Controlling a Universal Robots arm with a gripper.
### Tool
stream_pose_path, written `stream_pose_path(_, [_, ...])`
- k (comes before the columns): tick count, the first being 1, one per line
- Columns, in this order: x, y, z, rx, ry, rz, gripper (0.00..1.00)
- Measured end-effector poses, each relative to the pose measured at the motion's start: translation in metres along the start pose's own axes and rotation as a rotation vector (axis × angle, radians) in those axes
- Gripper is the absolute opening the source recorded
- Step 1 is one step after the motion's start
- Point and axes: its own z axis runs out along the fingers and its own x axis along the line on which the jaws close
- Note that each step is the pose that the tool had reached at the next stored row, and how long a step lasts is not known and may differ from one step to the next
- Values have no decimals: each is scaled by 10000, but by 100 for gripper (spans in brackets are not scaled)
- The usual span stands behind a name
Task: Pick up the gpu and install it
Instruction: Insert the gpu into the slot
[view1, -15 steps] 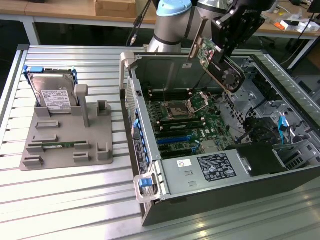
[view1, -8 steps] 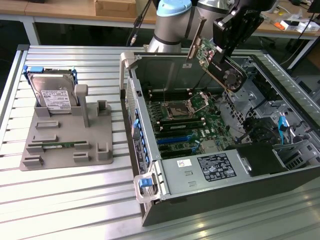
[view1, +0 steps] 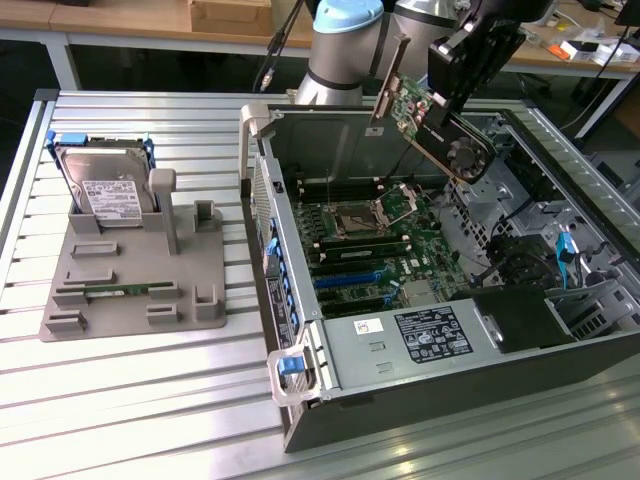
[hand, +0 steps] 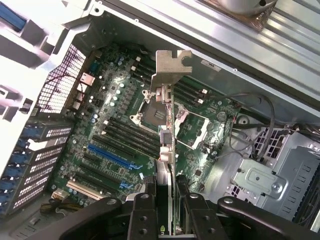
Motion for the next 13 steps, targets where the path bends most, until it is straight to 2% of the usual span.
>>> stream_pose_path(13, [-1, -1, 0, -23, 43, -963, 27])
